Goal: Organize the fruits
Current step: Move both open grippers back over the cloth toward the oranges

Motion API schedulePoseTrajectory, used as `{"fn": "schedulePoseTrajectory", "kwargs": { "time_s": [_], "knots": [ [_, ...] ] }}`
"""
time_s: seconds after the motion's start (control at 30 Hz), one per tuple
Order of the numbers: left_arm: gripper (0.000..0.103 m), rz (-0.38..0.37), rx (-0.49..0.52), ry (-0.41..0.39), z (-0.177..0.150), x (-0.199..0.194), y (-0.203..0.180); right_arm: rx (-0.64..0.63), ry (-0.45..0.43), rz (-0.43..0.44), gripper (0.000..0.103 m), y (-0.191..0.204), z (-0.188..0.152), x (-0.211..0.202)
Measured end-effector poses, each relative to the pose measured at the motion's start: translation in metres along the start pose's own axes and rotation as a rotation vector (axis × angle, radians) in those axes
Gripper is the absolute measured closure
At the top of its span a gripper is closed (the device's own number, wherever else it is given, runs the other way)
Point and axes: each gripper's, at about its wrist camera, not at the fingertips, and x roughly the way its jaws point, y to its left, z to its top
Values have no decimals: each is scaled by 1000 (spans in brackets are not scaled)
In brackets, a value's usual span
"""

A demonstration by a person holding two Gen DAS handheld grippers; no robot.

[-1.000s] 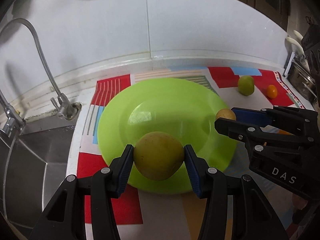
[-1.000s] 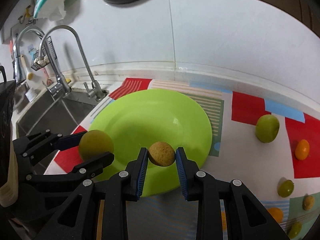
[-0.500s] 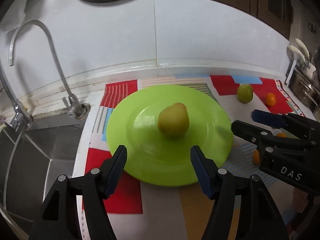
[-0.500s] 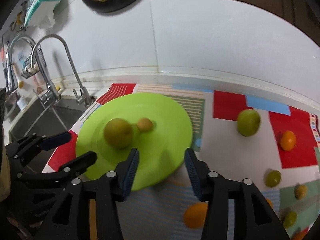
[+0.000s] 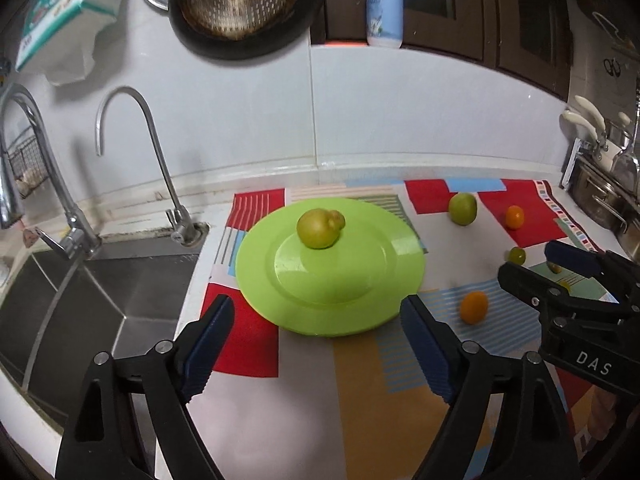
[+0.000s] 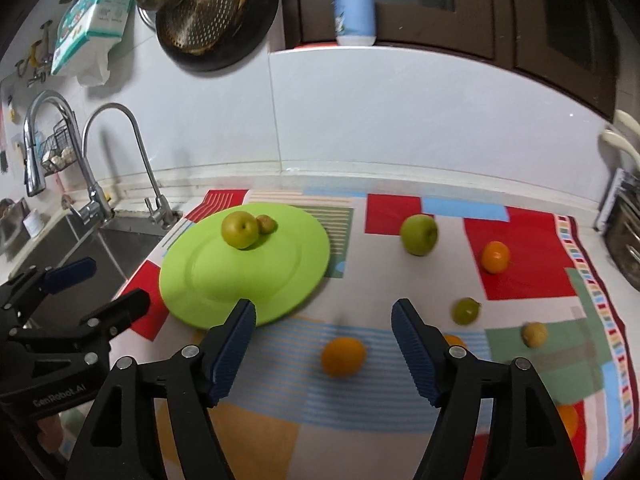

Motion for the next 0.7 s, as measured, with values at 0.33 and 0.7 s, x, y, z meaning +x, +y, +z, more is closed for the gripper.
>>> {"fn": "schedulePoseTrajectory", "kwargs": {
  "time_s": [0.33, 0.7],
  "knots": [
    [6, -19, 48, -100, -8, -44, -28, 61, -37, -31, 24, -20, -17, -52],
    [3, -80, 83, -165, -6, -62, -59, 100, -107, -159, 24, -47, -32, -95]
  ]
}}
